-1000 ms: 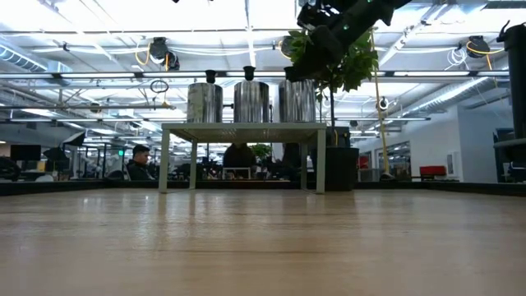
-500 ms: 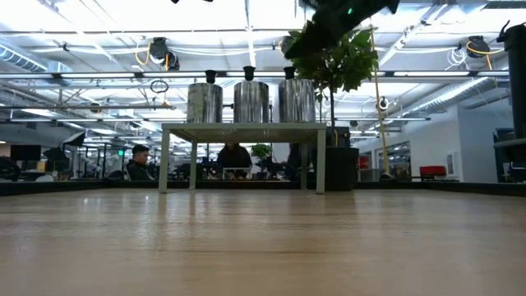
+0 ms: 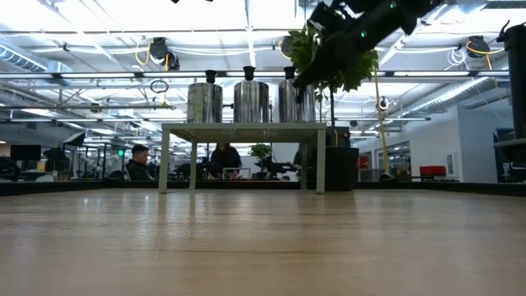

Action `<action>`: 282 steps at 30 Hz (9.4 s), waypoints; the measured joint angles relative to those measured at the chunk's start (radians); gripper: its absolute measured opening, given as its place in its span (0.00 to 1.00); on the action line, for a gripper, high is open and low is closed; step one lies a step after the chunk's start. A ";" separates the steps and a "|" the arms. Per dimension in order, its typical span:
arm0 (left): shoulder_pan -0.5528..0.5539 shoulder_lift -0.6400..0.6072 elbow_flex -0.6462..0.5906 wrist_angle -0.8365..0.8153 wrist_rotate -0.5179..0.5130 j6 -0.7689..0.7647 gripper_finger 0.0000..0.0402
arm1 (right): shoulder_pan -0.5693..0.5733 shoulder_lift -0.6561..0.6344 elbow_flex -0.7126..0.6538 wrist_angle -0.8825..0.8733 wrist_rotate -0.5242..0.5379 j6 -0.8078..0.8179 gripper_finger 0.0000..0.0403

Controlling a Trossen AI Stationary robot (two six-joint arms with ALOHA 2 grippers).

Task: Pick & Place candle stick holders
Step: Put the scented candle on the shelf aligned with the right candle holder, then return to Home Position

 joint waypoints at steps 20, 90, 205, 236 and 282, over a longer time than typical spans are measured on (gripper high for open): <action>0.000 0.000 0.000 0.001 0.000 0.004 0.24 | -0.104 0.000 -0.055 0.107 -0.006 -0.021 0.00; -0.078 -1.247 -1.193 0.472 -0.060 0.059 0.05 | 0.094 -1.244 -0.775 0.081 -0.006 0.203 0.00; -0.078 -1.250 -1.487 0.890 0.027 -0.018 0.06 | 0.094 -1.332 -0.951 0.133 -0.006 0.296 0.00; -0.078 -1.250 -1.487 0.890 0.026 -0.018 0.06 | 0.094 -1.332 -0.951 0.132 -0.006 0.296 0.00; -0.078 -1.250 -1.487 0.890 0.027 -0.018 0.06 | 0.094 -1.332 -0.952 0.132 -0.006 0.296 0.00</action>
